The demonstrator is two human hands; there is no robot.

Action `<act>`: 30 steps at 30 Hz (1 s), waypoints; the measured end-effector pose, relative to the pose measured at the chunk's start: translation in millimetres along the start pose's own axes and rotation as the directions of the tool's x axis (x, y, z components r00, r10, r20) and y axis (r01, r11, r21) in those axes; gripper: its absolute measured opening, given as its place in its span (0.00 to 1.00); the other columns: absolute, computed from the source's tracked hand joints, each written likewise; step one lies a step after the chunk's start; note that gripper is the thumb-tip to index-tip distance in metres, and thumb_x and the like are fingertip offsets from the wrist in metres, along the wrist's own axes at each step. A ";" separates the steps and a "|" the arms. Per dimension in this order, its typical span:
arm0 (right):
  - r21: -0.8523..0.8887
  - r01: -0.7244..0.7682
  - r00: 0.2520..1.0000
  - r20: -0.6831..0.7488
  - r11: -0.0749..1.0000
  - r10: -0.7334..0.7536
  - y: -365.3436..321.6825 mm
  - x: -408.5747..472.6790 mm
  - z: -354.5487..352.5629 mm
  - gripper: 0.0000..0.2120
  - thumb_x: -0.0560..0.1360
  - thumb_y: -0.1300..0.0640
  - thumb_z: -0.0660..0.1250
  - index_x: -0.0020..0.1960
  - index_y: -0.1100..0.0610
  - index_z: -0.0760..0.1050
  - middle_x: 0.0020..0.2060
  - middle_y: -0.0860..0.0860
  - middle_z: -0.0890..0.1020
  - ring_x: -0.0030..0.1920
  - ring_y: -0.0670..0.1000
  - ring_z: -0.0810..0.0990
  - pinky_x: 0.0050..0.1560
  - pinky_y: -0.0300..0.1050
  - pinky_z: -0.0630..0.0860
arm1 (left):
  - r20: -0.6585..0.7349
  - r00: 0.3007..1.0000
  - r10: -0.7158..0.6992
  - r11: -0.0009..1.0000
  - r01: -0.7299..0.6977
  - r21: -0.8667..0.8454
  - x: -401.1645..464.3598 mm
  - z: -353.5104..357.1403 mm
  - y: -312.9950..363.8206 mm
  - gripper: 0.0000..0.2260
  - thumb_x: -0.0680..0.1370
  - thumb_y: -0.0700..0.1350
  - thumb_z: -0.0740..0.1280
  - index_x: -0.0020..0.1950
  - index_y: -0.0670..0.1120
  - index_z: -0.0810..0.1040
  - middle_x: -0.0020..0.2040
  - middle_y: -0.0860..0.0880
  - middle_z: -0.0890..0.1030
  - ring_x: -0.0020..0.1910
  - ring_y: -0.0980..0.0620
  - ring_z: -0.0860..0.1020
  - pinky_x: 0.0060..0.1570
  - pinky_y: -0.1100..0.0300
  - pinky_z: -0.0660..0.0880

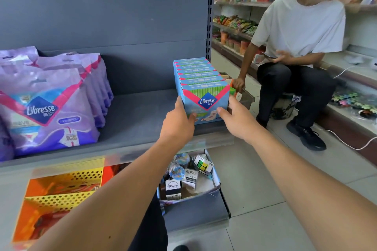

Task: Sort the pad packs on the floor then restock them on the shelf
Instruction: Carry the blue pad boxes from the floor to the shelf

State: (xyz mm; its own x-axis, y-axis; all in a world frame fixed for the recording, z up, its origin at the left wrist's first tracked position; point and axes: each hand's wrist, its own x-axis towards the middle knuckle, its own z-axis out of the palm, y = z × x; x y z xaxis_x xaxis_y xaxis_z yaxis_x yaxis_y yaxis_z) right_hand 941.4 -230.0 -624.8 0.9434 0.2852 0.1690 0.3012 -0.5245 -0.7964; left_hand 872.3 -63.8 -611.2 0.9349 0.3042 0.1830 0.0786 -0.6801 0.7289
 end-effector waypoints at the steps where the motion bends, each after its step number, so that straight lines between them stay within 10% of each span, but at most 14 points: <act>1: -0.010 0.000 1.000 0.005 1.000 0.000 0.0 0.0 0.3 0.15 0.81 0.48 0.59 0.67 0.47 0.65 0.62 0.46 0.77 0.61 0.48 0.75 0.59 0.53 0.77 | 0.006 1.000 0.000 1.000 0.000 -0.005 -0.3 -0.2 0.1 0.21 0.80 0.45 0.63 0.72 0.50 0.62 0.59 0.47 0.79 0.51 0.46 0.78 0.47 0.52 0.77; 11: -0.073 0.001 1.000 -0.005 0.997 -0.001 3.8 -0.7 0.9 0.15 0.82 0.49 0.58 0.67 0.51 0.65 0.63 0.48 0.76 0.62 0.48 0.75 0.50 0.43 0.76 | 0.001 1.000 0.006 1.000 -0.006 -0.028 -5.6 -3.1 6.2 0.16 0.80 0.44 0.63 0.67 0.48 0.66 0.59 0.49 0.78 0.52 0.48 0.76 0.46 0.55 0.73; 19: -0.098 0.010 1.000 0.015 0.995 -0.008 1.2 -27.8 -11.2 0.26 0.80 0.44 0.58 0.75 0.44 0.54 0.70 0.49 0.72 0.70 0.51 0.70 0.64 0.57 0.74 | -0.054 0.999 -0.003 0.999 0.005 0.037 -33.0 -8.9 13.9 0.20 0.80 0.46 0.65 0.68 0.43 0.63 0.66 0.45 0.70 0.65 0.44 0.71 0.49 0.58 0.68; 22: -0.198 0.012 1.000 -0.019 0.980 -0.016 -7.7 -51.5 -20.0 0.28 0.81 0.46 0.58 0.78 0.48 0.54 0.74 0.51 0.68 0.73 0.54 0.67 0.69 0.53 0.69 | -0.159 0.981 0.112 0.989 -0.096 0.109 -52.2 -13.2 18.5 0.30 0.79 0.46 0.65 0.77 0.44 0.54 0.75 0.47 0.60 0.73 0.48 0.60 0.61 0.54 0.68; 30: -0.584 0.126 0.969 -0.099 0.802 -0.225 -18.8 -138.5 -67.2 0.21 0.81 0.49 0.58 0.72 0.53 0.67 0.69 0.49 0.72 0.67 0.53 0.69 0.62 0.51 0.72 | -0.043 0.871 0.490 0.813 -0.438 0.385 -98.8 1.9 62.6 0.20 0.78 0.47 0.62 0.70 0.47 0.68 0.68 0.47 0.70 0.66 0.45 0.66 0.57 0.50 0.73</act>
State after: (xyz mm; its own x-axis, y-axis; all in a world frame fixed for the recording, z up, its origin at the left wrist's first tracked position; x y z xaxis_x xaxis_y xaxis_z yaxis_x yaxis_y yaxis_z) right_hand 814.4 -313.5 -594.3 0.8605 0.3147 0.4007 0.4414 -0.8533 -0.2777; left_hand 785.5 -137.7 -584.8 0.8379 -0.0397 0.5444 -0.2125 -0.9424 0.2584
